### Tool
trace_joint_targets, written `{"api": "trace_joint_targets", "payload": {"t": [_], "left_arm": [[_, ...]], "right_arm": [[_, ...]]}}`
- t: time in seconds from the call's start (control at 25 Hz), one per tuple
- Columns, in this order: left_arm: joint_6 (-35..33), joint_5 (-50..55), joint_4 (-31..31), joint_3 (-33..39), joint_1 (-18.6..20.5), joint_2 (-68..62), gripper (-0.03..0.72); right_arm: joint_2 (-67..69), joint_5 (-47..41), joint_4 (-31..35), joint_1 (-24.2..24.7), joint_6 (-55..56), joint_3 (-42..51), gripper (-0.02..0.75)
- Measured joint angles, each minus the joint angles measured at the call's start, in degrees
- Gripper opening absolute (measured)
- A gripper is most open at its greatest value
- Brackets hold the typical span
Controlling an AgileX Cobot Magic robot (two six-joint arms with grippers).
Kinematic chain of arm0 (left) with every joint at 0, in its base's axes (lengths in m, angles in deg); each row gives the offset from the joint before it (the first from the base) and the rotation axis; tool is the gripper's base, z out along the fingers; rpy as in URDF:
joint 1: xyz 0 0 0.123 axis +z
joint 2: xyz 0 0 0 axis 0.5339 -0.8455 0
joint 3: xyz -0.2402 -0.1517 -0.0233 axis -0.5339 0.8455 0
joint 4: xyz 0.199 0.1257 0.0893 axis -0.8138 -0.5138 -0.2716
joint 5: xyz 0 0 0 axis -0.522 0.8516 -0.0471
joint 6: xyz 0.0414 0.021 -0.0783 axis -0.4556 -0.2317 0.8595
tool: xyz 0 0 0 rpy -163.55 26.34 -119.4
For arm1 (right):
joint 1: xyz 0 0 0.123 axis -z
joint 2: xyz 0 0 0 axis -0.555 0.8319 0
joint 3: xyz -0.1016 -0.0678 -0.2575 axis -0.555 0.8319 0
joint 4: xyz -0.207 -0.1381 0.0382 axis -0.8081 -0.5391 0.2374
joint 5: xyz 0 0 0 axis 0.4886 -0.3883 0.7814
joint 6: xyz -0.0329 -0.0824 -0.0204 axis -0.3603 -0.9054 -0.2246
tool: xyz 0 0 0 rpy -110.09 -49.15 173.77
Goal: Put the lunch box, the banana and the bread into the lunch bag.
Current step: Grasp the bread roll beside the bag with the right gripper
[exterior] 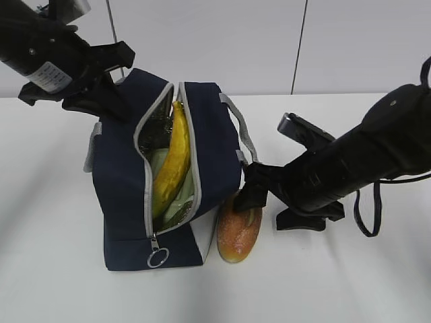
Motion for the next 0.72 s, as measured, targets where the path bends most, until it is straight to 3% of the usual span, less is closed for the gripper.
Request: {"api": "trace_joint_targets", "payload": {"t": [0.44,0.72], "left_arm": [[0.00,0.19,-0.08,0.00,0.00,0.00,-0.003],[0.00,0.24,-0.21,0.00,0.00,0.00,-0.003]], "right_arm": [[6.83,-2.13,4.32,0.00,-3.46,-4.31,0.651],[7.53,-3.97,5.57,0.00,-3.79,-4.98,0.491]]}}
